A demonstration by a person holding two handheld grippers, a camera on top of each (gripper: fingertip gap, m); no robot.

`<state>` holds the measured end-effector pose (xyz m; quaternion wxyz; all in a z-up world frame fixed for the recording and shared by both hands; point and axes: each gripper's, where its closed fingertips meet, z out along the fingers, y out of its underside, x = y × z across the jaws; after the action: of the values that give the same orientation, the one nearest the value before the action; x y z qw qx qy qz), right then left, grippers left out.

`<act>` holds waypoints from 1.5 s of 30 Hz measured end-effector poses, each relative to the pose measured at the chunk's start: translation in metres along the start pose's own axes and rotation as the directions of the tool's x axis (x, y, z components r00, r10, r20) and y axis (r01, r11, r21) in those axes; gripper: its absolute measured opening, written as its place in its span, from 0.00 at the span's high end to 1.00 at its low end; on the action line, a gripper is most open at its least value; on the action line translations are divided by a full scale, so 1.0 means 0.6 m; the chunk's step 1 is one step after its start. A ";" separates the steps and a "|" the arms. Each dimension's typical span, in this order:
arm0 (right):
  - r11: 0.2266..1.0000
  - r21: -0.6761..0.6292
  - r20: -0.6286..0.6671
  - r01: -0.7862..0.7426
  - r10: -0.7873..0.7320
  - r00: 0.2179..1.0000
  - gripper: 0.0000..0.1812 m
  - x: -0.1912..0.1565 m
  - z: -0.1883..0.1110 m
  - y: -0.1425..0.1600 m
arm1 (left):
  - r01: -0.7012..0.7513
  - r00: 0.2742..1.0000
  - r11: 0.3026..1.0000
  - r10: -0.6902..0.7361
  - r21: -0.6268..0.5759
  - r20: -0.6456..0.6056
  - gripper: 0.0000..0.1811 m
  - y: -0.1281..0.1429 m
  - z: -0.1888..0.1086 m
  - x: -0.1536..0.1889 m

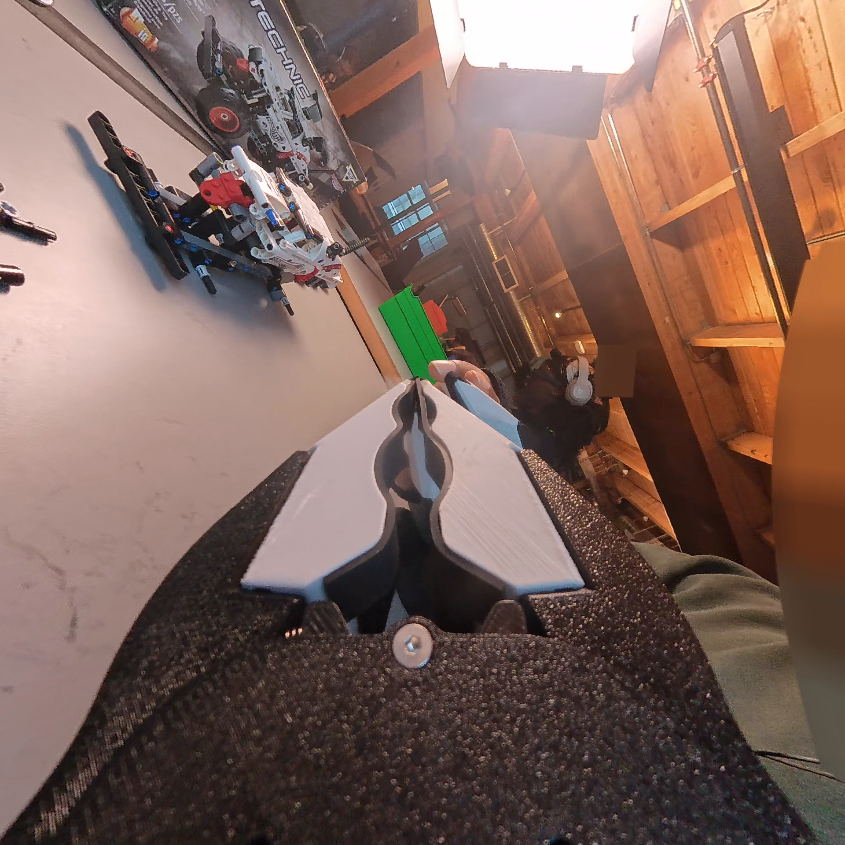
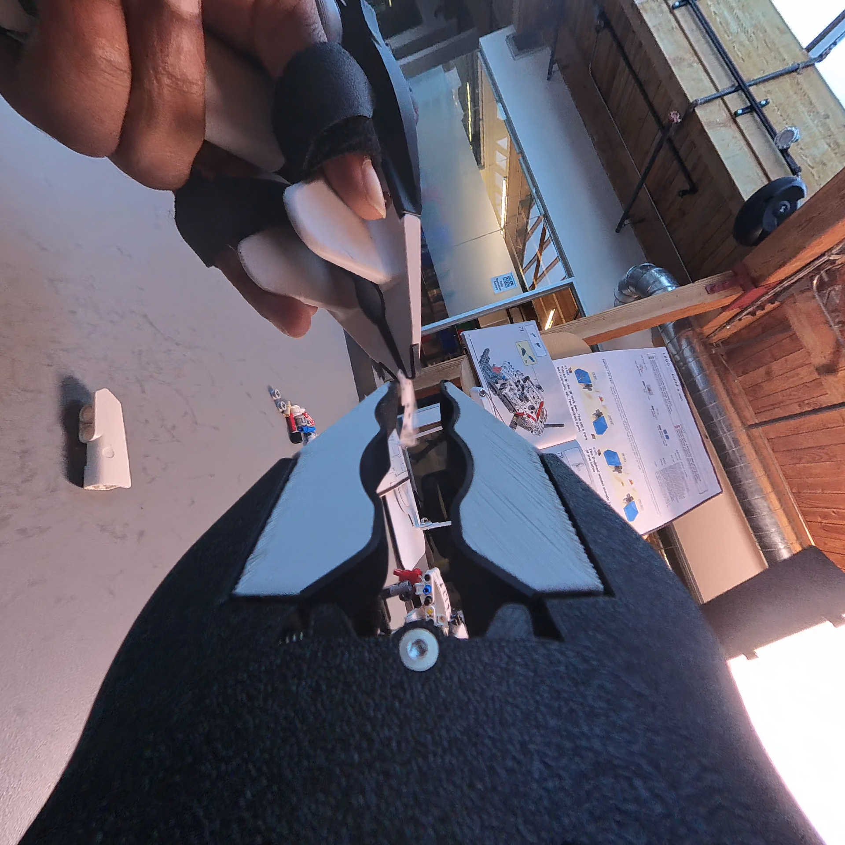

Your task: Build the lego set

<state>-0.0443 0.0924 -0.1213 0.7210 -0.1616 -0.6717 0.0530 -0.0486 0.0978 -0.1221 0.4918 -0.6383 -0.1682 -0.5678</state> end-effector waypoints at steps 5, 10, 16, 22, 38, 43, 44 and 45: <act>0.999 0.003 0.020 -0.053 0.053 0.998 0.85 -0.003 0.002 0.003 | -0.034 0.999 0.999 0.034 0.008 0.000 1.00 -0.016 -0.006 -0.001; 0.711 -0.062 0.240 -0.700 0.692 0.681 0.84 0.006 -0.008 0.025 | -0.198 0.980 0.978 0.195 -0.069 -0.047 1.00 -0.011 -0.017 0.018; -0.035 -0.255 0.518 -0.966 0.839 -0.167 0.88 0.038 -0.047 0.008 | -0.306 0.950 0.936 0.288 -0.173 -0.120 1.00 0.012 -0.022 0.037; -0.111 -0.370 0.519 -0.922 0.799 -0.304 0.91 0.010 -0.044 0.003 | -0.276 0.958 0.939 0.253 -0.203 -0.134 1.00 0.025 -0.021 0.029; -0.158 -0.386 0.526 -0.909 0.772 -0.358 0.99 0.011 -0.040 -0.003 | -0.268 0.960 0.940 0.242 -0.209 -0.142 1.00 0.031 -0.018 0.032; -0.160 -0.386 0.531 -0.909 0.767 -0.360 0.98 0.012 -0.041 -0.004 | -0.266 0.960 0.941 0.240 -0.210 -0.143 1.00 0.032 -0.017 0.032; -0.158 -0.385 0.531 -0.909 0.768 -0.359 0.98 0.012 -0.041 -0.004 | -0.267 0.960 0.941 0.240 -0.210 -0.142 1.00 0.032 -0.017 0.032; -0.159 -0.386 0.534 -0.909 0.764 -0.361 0.97 0.013 -0.041 -0.005 | -0.268 0.960 0.941 0.242 -0.209 -0.142 1.00 0.032 -0.017 0.032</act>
<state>-0.0197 0.0880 -0.1144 0.1524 -0.5006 -0.4870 0.6993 -0.0338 0.0740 -0.1149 0.4940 -0.6731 0.0100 -0.5503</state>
